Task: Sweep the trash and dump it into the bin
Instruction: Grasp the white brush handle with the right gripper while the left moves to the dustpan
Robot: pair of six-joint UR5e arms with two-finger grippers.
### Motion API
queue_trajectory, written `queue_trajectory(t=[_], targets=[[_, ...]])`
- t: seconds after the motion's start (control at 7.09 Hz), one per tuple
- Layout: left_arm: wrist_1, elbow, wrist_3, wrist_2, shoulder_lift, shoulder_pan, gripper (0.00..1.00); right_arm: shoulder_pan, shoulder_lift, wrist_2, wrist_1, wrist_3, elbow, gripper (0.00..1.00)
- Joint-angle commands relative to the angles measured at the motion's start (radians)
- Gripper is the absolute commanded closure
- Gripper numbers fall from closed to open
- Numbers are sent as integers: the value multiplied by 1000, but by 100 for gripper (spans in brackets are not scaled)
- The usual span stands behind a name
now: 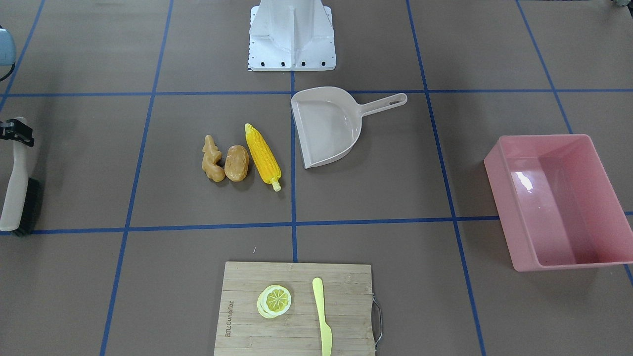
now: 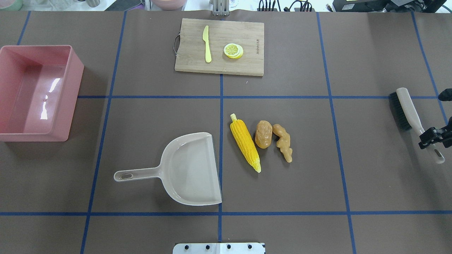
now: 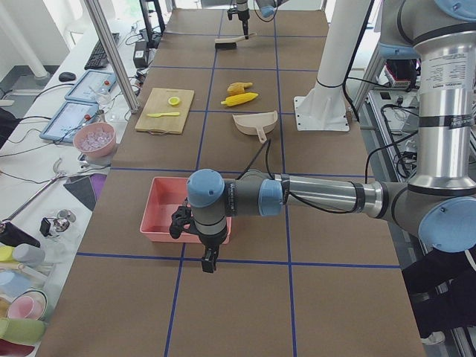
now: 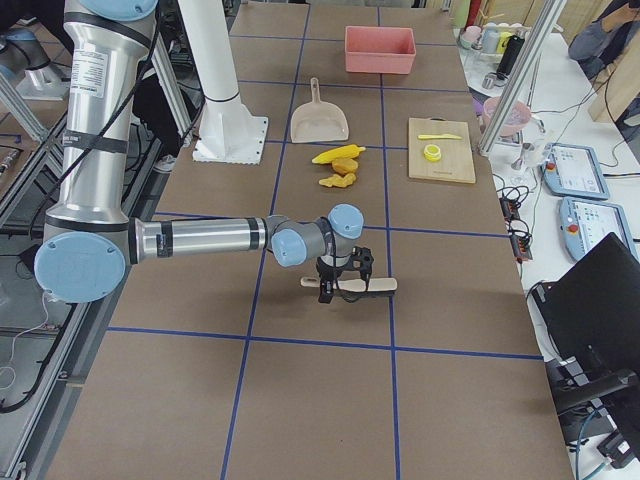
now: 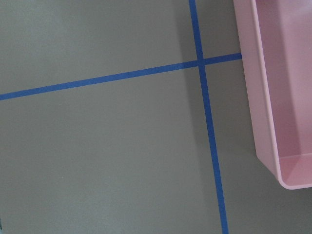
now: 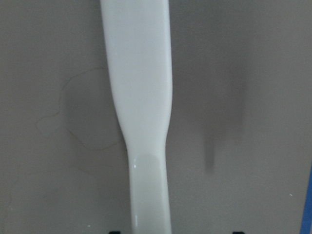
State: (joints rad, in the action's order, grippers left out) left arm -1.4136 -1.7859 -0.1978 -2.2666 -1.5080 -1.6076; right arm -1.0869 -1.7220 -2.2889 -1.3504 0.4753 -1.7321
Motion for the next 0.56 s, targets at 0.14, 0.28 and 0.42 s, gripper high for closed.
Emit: queue_trajectory(t=[0.14, 0.28, 0.42], targets=[[192, -195, 8, 1, -64, 52, 1, 4, 4, -7, -9, 2, 2, 100], [272, -213, 6, 15, -145, 181, 0, 4, 7, -14, -9, 2, -3, 100], [363, -210, 6, 15, -269, 271, 0, 2, 9, -12, -10, 2, -15, 100]])
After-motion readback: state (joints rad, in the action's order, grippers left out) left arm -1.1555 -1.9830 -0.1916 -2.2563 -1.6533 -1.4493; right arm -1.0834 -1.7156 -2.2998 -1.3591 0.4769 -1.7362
